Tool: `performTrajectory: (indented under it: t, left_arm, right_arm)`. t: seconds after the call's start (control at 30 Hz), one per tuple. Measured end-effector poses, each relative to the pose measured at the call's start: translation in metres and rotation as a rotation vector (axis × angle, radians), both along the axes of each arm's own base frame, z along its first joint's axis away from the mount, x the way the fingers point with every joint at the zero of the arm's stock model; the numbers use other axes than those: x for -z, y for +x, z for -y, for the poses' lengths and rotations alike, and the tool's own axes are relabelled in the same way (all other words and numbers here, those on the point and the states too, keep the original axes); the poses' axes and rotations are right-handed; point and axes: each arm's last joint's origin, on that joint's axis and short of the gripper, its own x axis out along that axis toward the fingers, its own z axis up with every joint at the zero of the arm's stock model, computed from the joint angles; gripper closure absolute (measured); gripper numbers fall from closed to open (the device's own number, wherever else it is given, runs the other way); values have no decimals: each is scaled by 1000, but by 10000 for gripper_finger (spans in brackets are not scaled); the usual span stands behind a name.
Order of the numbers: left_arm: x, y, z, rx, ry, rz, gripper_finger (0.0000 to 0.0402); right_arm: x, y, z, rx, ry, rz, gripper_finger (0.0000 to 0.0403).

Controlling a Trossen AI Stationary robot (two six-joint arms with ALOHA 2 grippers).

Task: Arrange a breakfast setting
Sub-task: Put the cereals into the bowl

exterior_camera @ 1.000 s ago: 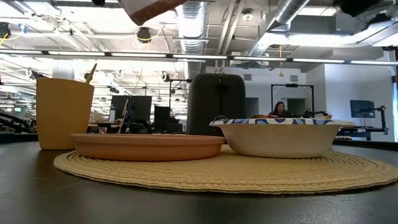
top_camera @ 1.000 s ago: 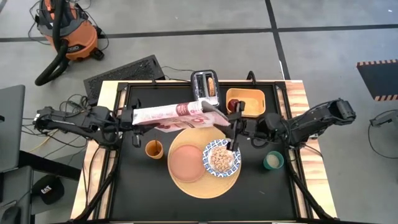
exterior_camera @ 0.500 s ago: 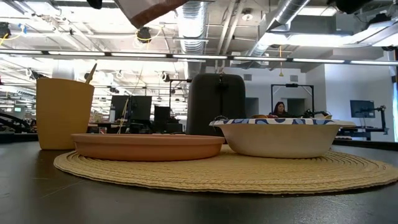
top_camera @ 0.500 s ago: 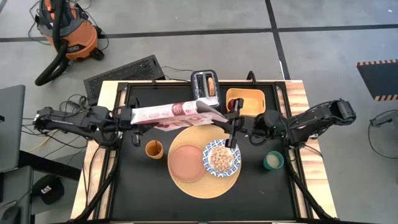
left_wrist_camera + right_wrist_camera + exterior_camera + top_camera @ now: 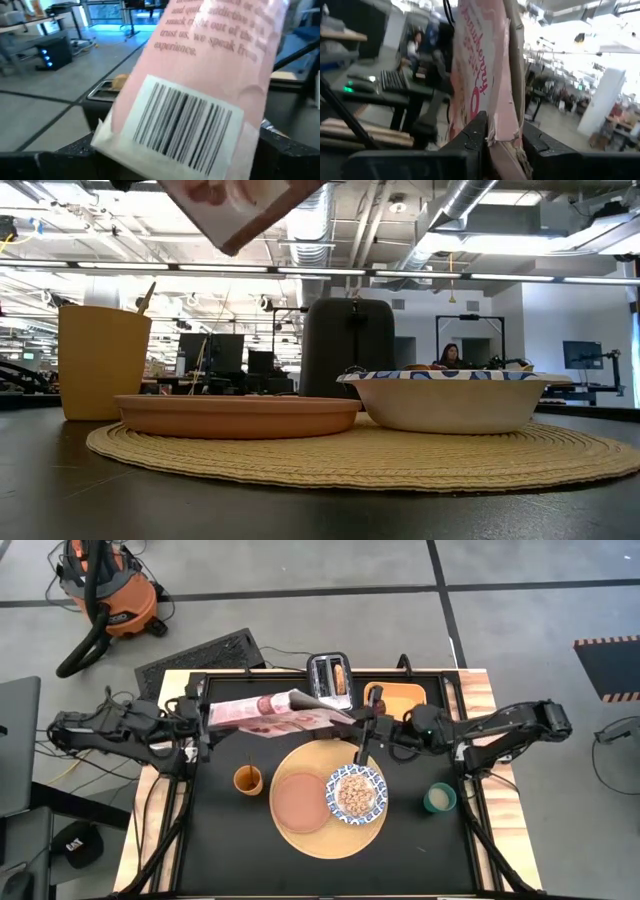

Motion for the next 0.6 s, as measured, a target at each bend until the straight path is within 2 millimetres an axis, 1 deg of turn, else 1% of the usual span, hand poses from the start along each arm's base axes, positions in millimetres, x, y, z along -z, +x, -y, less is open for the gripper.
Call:
performTrajectory:
  t: [0.23,0.33,0.43,0.5,0.6]
  left_arm:
    - [-2,-8,-6,-198,65,-56,120]
    - [-2,-9,-8,-278,87,-61,120]
    - [-2,-11,-9,-327,98,-57,120]
    - [-2,-11,-9,-325,106,-63,120]
    - [-2,-10,-9,-311,114,-74,120]
  right_arm:
    - [-22,8,23,66,51,-117,316]
    - [-25,10,36,108,67,-180,316]
    - [-29,19,50,145,77,-218,316]
    - [-30,27,60,169,85,-259,317]
    - [-32,43,72,162,88,-315,317]
